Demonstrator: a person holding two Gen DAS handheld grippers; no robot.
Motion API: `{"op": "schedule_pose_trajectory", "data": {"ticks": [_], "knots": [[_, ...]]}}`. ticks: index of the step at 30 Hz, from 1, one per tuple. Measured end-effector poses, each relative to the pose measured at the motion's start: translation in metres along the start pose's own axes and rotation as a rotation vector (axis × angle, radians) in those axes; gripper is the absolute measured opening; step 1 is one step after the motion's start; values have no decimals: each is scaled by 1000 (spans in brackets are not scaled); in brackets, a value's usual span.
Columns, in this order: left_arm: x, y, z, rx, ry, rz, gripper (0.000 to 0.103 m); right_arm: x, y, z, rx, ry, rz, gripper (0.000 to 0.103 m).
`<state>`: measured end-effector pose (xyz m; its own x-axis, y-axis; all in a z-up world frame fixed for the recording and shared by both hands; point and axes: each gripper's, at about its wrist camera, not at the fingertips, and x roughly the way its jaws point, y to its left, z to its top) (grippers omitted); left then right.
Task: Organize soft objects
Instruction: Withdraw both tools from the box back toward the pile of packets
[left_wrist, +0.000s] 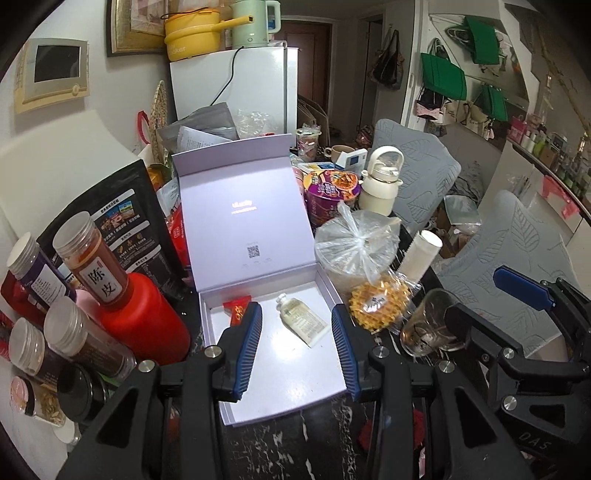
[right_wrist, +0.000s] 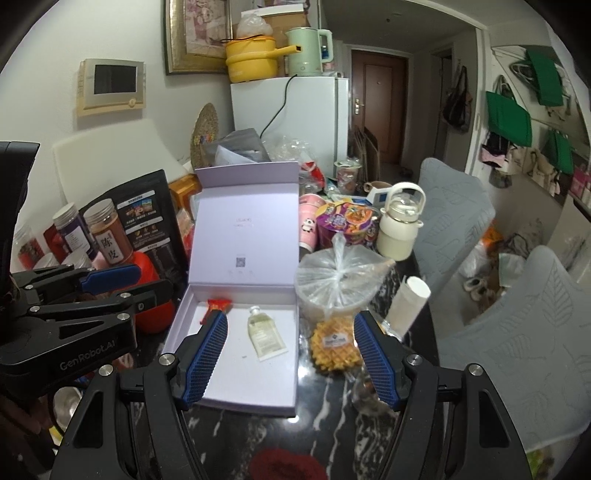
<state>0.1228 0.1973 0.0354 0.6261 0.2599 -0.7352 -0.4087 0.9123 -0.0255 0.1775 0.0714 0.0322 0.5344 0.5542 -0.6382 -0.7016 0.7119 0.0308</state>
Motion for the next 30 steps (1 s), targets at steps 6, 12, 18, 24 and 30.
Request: {"op": "schedule_pose_trajectory", "data": {"ticks": [6,12,18,24,30], "knots": [[-5,-21,-21,-10,44,-42,39,-25,-15,-21,22,4,-15,77],[-12,-45,-43,7,81,-69,39,-45,-35,-46,49,26,-44,78],[-17,-68,-66,17,121,-86,39,-64,-52,-69,72,46,-62,78],[-22,-88,-86,34,141,-88,39,-83,-64,-91,87,56,-75,78],[-30,-103,-104,31,146,-82,68,-101,-74,-111,96,62,-76,81]]}}
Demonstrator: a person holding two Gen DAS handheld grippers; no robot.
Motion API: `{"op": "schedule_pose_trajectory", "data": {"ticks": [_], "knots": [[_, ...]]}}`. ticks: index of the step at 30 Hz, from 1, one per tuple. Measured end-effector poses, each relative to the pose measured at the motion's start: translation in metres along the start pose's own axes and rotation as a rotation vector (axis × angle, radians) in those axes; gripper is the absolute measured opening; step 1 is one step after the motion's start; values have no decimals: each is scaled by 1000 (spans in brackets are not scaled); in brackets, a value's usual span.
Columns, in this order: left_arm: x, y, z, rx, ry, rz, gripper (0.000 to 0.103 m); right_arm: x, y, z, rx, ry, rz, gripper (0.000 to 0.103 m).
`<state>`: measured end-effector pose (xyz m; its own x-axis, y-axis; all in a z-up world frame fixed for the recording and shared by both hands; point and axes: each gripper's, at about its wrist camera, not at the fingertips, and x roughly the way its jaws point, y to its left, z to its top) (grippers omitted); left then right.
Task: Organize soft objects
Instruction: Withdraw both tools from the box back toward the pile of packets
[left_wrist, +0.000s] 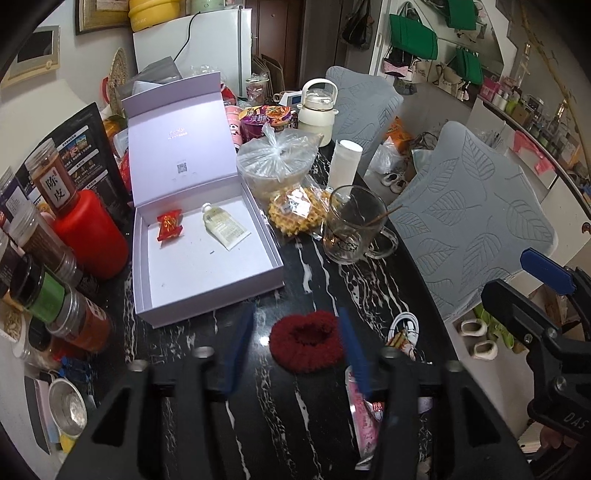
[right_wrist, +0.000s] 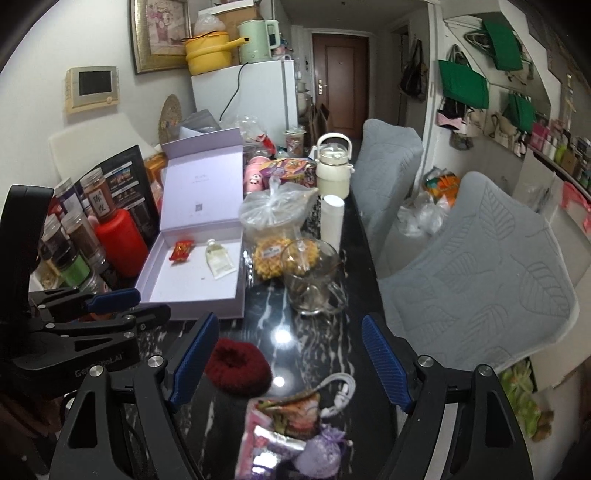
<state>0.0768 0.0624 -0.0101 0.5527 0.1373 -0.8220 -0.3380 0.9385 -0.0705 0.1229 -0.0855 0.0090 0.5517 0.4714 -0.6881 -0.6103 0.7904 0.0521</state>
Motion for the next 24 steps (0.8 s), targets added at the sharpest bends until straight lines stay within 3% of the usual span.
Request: {"op": "schedule_pose_trajectory", "data": {"ticks": [2,19,24], "knots": [[-4,-4,-7,1,-17,8,84,-5,-6,-6,6,4,7,82],[-9,-25,-59,-24,38,-31,84,-19,-31,-70,42,91,44,84],[-4,-29,-76,-2,66,-4,84,-18,-32,-89,49,126,54,84]]}}
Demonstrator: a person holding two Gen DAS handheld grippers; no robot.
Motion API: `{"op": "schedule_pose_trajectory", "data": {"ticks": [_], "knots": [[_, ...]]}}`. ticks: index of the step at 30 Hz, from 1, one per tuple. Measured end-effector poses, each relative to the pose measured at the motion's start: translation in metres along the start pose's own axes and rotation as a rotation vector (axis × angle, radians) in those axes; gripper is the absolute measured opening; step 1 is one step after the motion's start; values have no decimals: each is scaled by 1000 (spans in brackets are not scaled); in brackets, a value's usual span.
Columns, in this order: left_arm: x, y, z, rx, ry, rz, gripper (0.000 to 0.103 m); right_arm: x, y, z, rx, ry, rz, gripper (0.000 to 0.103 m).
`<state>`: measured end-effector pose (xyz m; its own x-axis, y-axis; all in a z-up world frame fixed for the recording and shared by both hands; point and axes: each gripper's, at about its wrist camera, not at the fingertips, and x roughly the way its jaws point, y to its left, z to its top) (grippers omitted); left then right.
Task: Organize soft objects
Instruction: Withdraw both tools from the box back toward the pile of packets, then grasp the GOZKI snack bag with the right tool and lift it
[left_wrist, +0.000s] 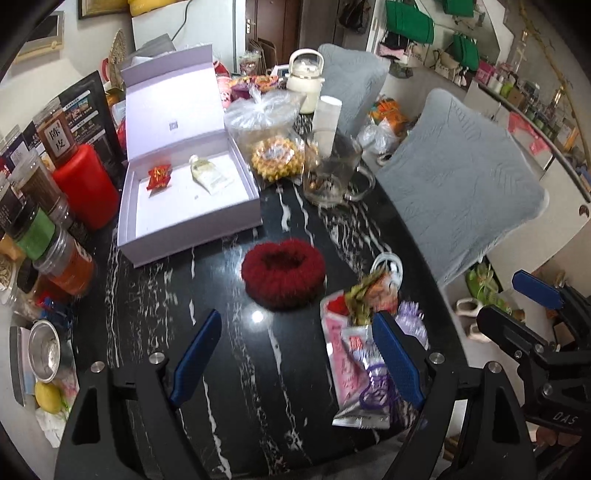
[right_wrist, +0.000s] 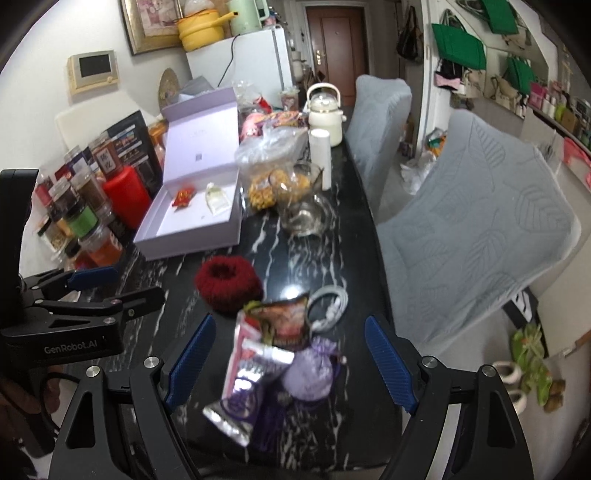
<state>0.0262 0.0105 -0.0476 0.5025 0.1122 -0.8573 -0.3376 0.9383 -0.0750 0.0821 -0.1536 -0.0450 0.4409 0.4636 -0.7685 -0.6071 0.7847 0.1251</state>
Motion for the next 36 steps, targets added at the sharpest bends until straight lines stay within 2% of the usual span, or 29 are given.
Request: {"op": "schedule_pose_trajectory", "data": {"ticks": [12,21,24,29,32,36], "knots": [[28,-4,-39,11,98,-34,84,26,-5,-46,44,123,21,84],[52,8,-62,-5,166,-45,84,50,0,-66,61,193,66,74],[57,16,-65,-12,174,-39,84,61,8,-69,64,217,92,69],[66,29,-66,-17,196,-24,84,82,21,-68,63,250,126,48],[72,37,-64,-20,206,-19,84,95,28,-68,65,270,130,43],[75,44,-60,-15,201,-18,84,112,35,-69,63,312,117,43]]}}
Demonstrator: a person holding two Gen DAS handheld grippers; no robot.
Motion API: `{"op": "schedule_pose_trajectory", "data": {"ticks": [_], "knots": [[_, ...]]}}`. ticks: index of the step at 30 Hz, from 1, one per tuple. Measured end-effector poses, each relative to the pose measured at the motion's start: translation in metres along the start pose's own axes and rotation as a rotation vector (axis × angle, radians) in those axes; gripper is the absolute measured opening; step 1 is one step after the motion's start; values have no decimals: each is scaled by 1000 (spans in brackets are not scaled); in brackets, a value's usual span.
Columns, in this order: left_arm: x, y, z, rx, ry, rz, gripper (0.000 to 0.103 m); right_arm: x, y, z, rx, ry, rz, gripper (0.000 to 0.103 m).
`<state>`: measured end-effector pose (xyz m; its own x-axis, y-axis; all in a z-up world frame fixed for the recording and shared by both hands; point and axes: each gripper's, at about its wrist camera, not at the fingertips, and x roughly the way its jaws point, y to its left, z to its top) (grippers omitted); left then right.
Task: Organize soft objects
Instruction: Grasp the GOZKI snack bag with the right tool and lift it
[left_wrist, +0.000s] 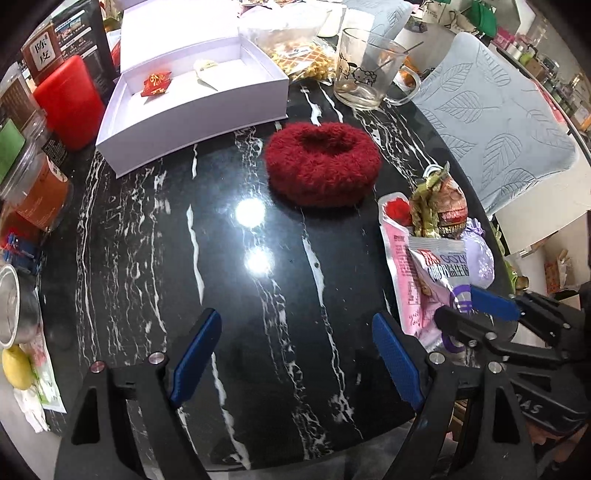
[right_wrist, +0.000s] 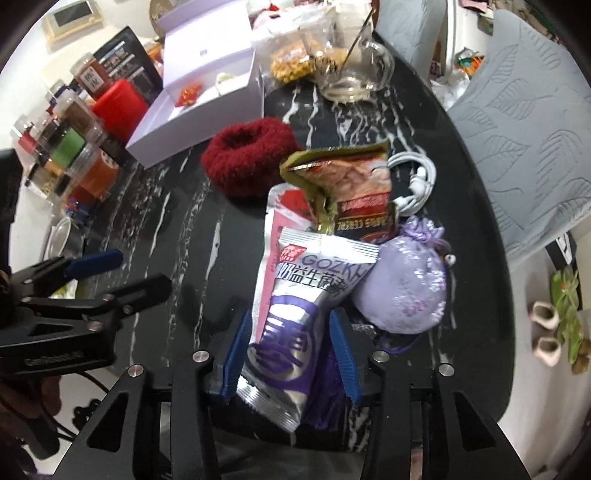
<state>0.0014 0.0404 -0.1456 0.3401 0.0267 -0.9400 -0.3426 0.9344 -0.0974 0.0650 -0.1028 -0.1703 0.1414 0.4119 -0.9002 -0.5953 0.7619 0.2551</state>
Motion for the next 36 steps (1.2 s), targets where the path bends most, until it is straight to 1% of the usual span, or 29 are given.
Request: {"op": "schedule_pose_trajectory", "data": {"ticks": [6,10,11,12,13,14,17,23,26,32,36], "knots": [[3,2,6,23,0,-5,84,16,-1,1,13,47,-20,43],[5,2,10,27,-6,-19,84,28,-9,1,51,87,-14,43],[5,2,11,31,-8,-21,84,29,-11,1,60,85,-6,41],[6,1,11,33,-9,-22,84,28,-12,1,60,77,-1,36],[6,1,12,35,-10,-24,84,28,-12,2,56,75,-5,26],[7,0,12,37,-11,-26,84,27,-13,2,55,69,-13,22],[8,-3,14,41,-15,-38,84,19,-16,2,70,33,32,22],[11,-15,21,51,-21,-69,84,-8,-21,3,68,-21,81,22],[12,-23,28,52,-36,-85,84,-20,-26,2,70,-38,73,22],[12,-35,49,37,-82,-66,84,-40,-39,5,88,-71,53,22],[21,-42,62,40,-95,-27,84,-44,-46,8,96,-89,30,22]]}}
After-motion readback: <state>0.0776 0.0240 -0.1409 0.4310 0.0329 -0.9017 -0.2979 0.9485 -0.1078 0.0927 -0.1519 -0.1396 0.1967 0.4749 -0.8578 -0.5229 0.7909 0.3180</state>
